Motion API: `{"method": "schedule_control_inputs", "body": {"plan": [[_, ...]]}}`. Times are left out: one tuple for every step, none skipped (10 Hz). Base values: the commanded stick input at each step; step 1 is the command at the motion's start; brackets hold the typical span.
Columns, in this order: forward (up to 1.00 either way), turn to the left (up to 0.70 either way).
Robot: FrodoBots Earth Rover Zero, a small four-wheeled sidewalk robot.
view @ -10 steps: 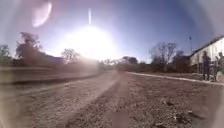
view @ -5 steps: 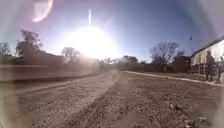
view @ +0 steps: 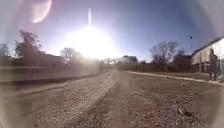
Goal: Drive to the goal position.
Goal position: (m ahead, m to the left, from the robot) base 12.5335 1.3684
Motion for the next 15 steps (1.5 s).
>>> {"method": "schedule_control_inputs", "body": {"plan": [[0.5,0.0],[0.5,0.0],[0.5,0.0],[0.5,0.0],[0.5,0.0],[0.5,0.0],[0.5,0.0],[0.5,0.0],[0.5,0.0],[0.5,0.0],[0.5,0.0],[0.5,0.0],[0.5,0.0],[0.5,0.0],[0.5,0.0]]}}
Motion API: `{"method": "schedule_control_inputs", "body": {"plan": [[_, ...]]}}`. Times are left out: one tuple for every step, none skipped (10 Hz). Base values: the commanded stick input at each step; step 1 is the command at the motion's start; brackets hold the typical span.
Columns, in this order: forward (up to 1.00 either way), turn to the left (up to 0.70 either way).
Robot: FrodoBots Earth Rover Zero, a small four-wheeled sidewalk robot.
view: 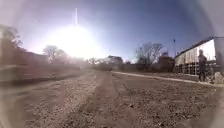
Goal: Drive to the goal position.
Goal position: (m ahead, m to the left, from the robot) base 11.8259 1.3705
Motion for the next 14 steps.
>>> {"method": "schedule_control_inputs", "body": {"plan": [[0.5,0.0],[0.5,0.0],[0.5,0.0],[0.5,0.0],[0.5,0.0],[0.5,0.0],[0.5,0.0],[0.5,0.0],[0.5,0.0],[0.5,0.0],[0.5,0.0],[0.5,0.0],[0.5,0.0],[0.5,0.0]]}}
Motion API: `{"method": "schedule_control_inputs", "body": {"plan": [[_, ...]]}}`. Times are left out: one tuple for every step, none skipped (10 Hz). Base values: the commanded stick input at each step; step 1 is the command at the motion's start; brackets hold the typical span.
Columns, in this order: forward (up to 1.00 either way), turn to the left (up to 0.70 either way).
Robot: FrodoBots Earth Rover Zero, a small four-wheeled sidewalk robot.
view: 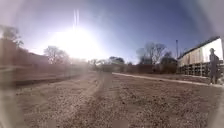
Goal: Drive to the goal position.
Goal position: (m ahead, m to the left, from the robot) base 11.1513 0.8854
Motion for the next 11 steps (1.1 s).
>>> {"method": "schedule_control_inputs", "body": {"plan": [[0.5,0.0],[0.5,-0.2],[0.5,-0.43],[0.5,-0.5],[0.5,-0.5],[0.5,-0.42],[0.5,-0.16],[0.5,0.0],[0.5,0.0],[0.5,0.0],[0.5,0.0]]}}
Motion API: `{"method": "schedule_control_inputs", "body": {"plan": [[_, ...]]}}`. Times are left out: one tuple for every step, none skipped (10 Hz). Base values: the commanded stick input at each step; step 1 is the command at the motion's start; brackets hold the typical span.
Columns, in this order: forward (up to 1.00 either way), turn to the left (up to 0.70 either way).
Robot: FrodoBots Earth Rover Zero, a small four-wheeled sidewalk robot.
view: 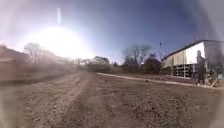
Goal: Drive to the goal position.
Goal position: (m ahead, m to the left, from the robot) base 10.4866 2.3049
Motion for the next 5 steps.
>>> {"method": "schedule_control_inputs", "body": {"plan": [[0.5,0.0],[0.5,0.0],[0.5,0.0],[0.5,0.0],[0.5,0.0]]}}
